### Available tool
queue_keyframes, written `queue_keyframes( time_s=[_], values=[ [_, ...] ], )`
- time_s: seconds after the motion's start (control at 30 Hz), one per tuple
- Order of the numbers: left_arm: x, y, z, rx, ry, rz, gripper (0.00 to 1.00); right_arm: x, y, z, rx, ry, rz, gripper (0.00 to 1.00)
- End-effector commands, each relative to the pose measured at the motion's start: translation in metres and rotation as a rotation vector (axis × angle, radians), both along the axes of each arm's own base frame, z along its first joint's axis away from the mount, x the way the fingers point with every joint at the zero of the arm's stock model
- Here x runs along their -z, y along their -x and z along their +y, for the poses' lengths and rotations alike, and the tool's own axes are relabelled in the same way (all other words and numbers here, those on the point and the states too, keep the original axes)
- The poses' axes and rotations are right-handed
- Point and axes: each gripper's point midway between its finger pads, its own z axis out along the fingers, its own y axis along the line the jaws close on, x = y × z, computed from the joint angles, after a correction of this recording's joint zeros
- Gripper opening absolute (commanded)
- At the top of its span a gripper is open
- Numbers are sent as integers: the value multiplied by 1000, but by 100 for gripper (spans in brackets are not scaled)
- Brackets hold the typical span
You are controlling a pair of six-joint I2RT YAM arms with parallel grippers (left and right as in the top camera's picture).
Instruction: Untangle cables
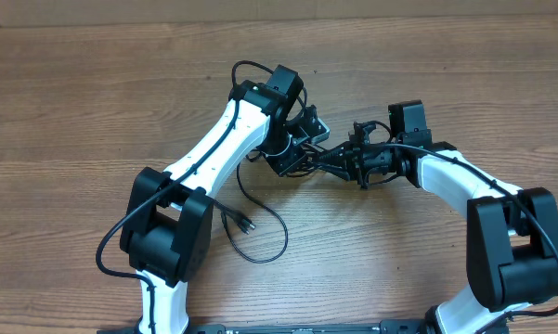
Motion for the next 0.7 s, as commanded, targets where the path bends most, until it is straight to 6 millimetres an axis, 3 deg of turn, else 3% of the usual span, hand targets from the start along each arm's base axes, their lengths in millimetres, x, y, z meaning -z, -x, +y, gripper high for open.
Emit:
queue_keyframes(
  time_s=[0.0,0.43,0.67],
  values=[
    [2,-7,7,-20,-31,-22,4,-13,3,5,-46,-50,-41,4],
    [1,-47,63,-308,-23,-11,5,-12,5,5,-50,-48,-44,4],
    [1,-52,74,-354,-21,-5,4,-11,3,5,-47,-40,-59,4]
  ],
)
